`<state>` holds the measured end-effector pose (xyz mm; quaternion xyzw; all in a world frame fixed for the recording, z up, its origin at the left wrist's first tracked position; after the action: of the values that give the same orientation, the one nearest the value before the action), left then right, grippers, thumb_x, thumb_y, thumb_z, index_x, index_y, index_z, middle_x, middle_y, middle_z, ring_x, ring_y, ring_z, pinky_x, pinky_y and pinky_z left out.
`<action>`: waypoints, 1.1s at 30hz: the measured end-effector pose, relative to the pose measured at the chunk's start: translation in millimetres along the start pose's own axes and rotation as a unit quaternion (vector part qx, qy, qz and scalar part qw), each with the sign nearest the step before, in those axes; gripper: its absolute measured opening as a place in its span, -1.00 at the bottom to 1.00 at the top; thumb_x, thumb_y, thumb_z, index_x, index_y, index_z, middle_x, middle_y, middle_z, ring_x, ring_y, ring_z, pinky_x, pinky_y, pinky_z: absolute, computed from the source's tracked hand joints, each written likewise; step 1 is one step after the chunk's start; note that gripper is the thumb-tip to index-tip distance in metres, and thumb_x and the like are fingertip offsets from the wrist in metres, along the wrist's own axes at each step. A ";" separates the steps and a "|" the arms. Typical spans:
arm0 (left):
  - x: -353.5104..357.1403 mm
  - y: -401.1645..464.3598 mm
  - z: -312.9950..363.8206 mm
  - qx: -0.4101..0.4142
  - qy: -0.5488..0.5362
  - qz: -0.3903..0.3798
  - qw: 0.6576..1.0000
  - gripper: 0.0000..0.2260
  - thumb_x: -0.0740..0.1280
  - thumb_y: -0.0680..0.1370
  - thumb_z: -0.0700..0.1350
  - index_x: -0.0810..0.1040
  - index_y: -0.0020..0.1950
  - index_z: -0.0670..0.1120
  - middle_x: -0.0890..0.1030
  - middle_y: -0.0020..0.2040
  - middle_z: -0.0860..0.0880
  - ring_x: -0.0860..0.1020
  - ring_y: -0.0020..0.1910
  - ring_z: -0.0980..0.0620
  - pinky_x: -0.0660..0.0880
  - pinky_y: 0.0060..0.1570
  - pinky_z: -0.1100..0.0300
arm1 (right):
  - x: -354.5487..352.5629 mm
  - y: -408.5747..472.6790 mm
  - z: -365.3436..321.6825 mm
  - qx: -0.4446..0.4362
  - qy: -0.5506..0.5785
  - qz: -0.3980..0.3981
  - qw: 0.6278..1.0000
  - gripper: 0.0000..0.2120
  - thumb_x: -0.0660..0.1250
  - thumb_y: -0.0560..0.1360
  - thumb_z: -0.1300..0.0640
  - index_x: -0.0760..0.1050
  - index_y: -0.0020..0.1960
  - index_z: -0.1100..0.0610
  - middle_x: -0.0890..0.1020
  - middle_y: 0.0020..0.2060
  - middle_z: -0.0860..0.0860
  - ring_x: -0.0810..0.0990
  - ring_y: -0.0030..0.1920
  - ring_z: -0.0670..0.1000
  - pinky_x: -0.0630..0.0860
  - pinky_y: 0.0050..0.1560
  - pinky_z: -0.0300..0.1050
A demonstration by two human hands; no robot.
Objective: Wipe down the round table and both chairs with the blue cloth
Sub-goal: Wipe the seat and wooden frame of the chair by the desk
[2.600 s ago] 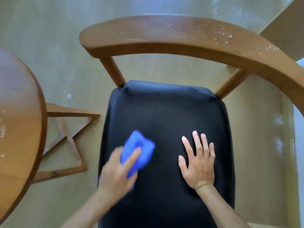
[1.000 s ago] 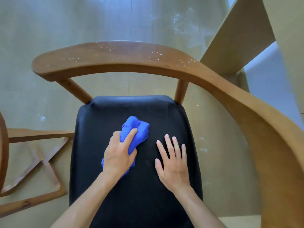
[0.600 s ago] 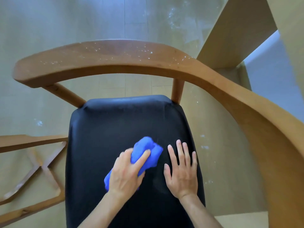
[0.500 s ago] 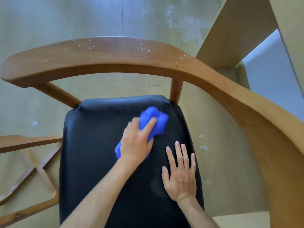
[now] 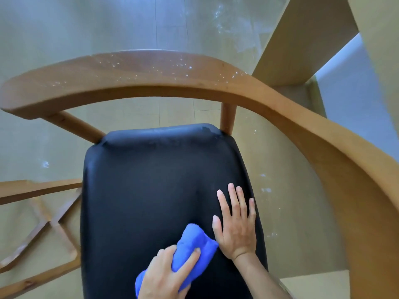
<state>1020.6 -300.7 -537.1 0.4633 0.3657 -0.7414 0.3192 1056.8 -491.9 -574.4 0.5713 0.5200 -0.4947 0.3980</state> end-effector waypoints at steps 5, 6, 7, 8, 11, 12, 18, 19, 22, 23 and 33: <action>-26.9 41.7 6.1 0.021 -0.071 0.148 0.986 -0.60 0.25 0.39 -0.17 0.47 0.21 0.07 0.59 -0.13 -0.15 0.51 -0.36 -0.12 0.51 -0.39 0.09 | 0.1 0.3 -0.3 -0.001 -0.002 0.005 1.000 -0.42 0.10 0.49 -0.01 0.21 0.50 0.08 0.18 0.52 0.12 0.15 0.51 0.15 0.16 0.40 0.30; -34.8 62.6 7.3 0.012 -0.070 0.162 0.984 -0.59 0.27 0.38 -0.17 0.44 0.23 0.04 0.58 -0.11 -0.17 0.50 -0.35 -0.15 0.51 -0.37 0.06 | 0.2 0.3 0.3 -0.002 -0.002 0.008 1.000 -0.43 0.10 0.49 -0.01 0.23 0.49 0.09 0.18 0.51 0.13 0.15 0.51 0.15 0.15 0.40 0.30; -40.7 87.2 8.9 -0.005 -0.076 0.169 0.983 -0.57 0.32 0.37 -0.19 0.43 0.23 0.03 0.57 -0.10 -0.18 0.48 -0.34 -0.16 0.50 -0.37 0.04 | 0.4 0.3 0.6 -0.004 -0.001 0.010 1.000 -0.44 0.10 0.49 -0.01 0.25 0.48 0.10 0.19 0.51 0.13 0.14 0.51 0.15 0.14 0.41 0.29; -47.8 114.0 8.1 -0.033 -0.084 0.176 0.980 -0.53 0.38 0.35 -0.22 0.42 0.23 0.02 0.55 -0.09 -0.19 0.47 -0.33 -0.17 0.50 -0.38 0.01 | 0.2 -0.1 0.8 -0.004 0.000 0.009 1.000 -0.43 0.11 0.50 -0.02 0.24 0.47 0.11 0.18 0.51 0.13 0.13 0.51 0.14 0.13 0.41 0.29; -67.3 201.5 13.0 -0.095 -0.062 0.174 0.978 -0.52 0.43 0.37 -0.19 0.49 0.29 -0.02 0.49 -0.03 -0.24 0.44 -0.25 -0.19 0.47 -0.31 -0.03 | 2.2 0.1 1.3 -0.001 -0.002 0.006 1.000 -0.40 0.12 0.49 -0.05 0.18 0.51 0.07 0.15 0.53 0.12 0.09 0.53 0.14 0.10 0.43 0.29; -71.7 224.2 12.9 -0.106 -0.044 0.166 0.979 -0.54 0.39 0.42 -0.16 0.47 0.32 -0.01 0.47 0.03 -0.23 0.43 -0.19 -0.19 0.45 -0.25 -0.03 | 1.9 -0.3 1.0 -0.001 0.003 0.005 1.000 -0.39 0.13 0.49 -0.05 0.16 0.52 0.06 0.15 0.53 0.11 0.09 0.53 0.13 0.10 0.43 0.29; -64.3 200.7 11.9 -0.073 -0.069 0.157 0.982 -0.50 0.44 0.34 -0.17 0.48 0.28 0.00 0.47 -0.01 -0.20 0.44 -0.25 -0.17 0.33 -0.40 0.14 | -0.4 -0.4 0.3 -0.006 0.003 0.004 1.000 -0.40 0.14 0.49 -0.05 0.21 0.50 0.08 0.18 0.52 0.12 0.11 0.53 0.13 0.11 0.43 0.29; -57.3 175.3 11.6 -0.057 -0.072 0.165 0.982 -0.48 0.45 0.31 -0.18 0.47 0.25 0.01 0.48 -0.04 -0.18 0.45 -0.29 -0.15 0.34 -0.43 0.16 | -1.3 -0.7 -0.3 -0.006 0.005 0.003 1.000 -0.41 0.14 0.49 -0.05 0.23 0.49 0.08 0.18 0.52 0.13 0.12 0.52 0.14 0.12 0.42 0.29; -25.3 71.0 6.8 -0.029 -0.067 0.159 0.985 -0.49 0.34 0.33 -0.17 0.43 0.27 0.04 0.49 -0.04 -0.11 0.48 -0.32 -0.08 0.39 -0.39 0.20 | -1.3 -0.8 -0.2 -0.004 0.003 0.005 1.000 -0.41 0.13 0.48 -0.03 0.25 0.48 0.09 0.18 0.51 0.12 0.14 0.51 0.13 0.15 0.40 0.30; -16.9 37.1 4.4 -0.027 -0.069 0.155 0.985 -0.51 0.28 0.36 -0.16 0.44 0.28 0.06 0.49 -0.02 -0.10 0.49 -0.32 -0.06 0.40 -0.37 0.20 | -2.0 -0.9 -0.3 -0.004 0.003 0.002 1.000 -0.40 0.13 0.48 -0.03 0.23 0.49 0.08 0.18 0.52 0.12 0.14 0.52 0.13 0.14 0.41 0.29; -44.9 113.1 5.8 -0.110 -0.087 0.156 0.978 -0.40 0.52 0.27 -0.23 0.45 0.28 -0.01 0.50 -0.08 -0.20 0.47 -0.34 -0.16 0.40 -0.46 0.12 | 1.3 -0.5 0.9 -0.004 0.001 0.011 1.000 -0.41 0.12 0.50 -0.04 0.20 0.51 0.07 0.17 0.52 0.11 0.11 0.52 0.13 0.10 0.43 0.29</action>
<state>1126.3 -359.4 -521.9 0.4109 0.3392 -0.6754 0.5099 1056.1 -492.4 -575.8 0.5763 0.5160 -0.4877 0.4048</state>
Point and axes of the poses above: each hand's wrist, its own y-axis towards the middle knuckle, its own x-axis out of the palm, z = x × y, the point moved 4 cm from there along y, towards the middle knuckle
